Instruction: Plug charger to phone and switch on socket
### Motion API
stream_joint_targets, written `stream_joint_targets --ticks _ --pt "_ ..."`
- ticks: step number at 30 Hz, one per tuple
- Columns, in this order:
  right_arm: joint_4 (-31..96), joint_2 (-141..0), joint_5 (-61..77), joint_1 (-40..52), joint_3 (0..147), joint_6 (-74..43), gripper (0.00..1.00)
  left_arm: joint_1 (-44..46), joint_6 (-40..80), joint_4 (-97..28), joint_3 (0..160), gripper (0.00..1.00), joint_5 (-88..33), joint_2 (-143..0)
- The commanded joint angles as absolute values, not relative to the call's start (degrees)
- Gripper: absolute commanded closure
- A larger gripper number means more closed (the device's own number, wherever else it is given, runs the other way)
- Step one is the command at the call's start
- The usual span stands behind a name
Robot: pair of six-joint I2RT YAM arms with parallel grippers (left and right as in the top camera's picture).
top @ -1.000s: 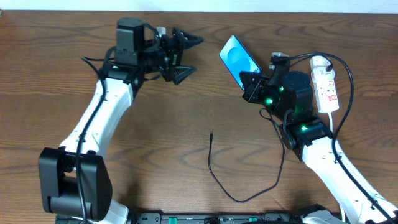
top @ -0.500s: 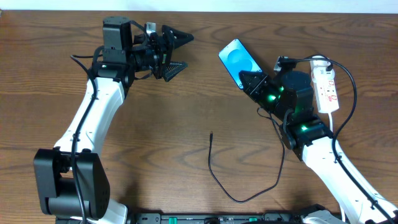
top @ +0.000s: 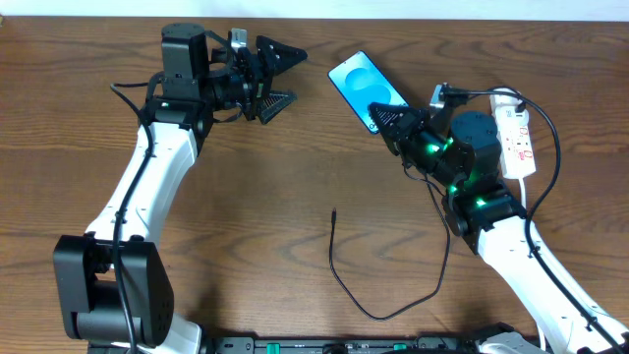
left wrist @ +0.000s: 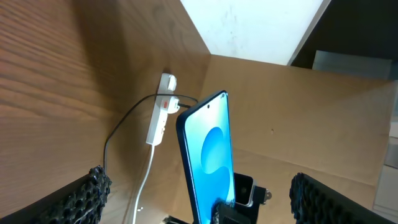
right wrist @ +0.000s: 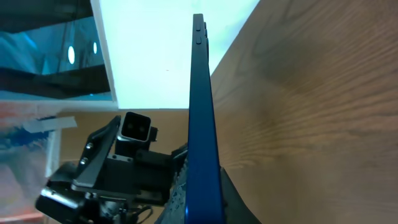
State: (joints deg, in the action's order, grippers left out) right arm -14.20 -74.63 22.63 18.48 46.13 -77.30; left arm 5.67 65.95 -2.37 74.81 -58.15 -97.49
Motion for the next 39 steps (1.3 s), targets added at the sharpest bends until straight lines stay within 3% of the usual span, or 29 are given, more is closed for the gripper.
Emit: stream_joint_targets --ticks 1,23,39 --pt "-15.09 -74.59 23.55 17.58 47.03 -83.05 0.99 5.41 65.21 -2.02 76.07 0.07 -57.28 -95.79" --pt "-22.61 -74.59 23.83 22.17 47.03 -95.72 0.99 6.00 68.90 -0.71 76.07 0.07 -54.37 -95.79" --pt "-24.51 -74.59 21.96 24.86 47.03 -104.36 0.99 11.35 72.07 4.03 76.07 0.07 -50.63 -95.79"
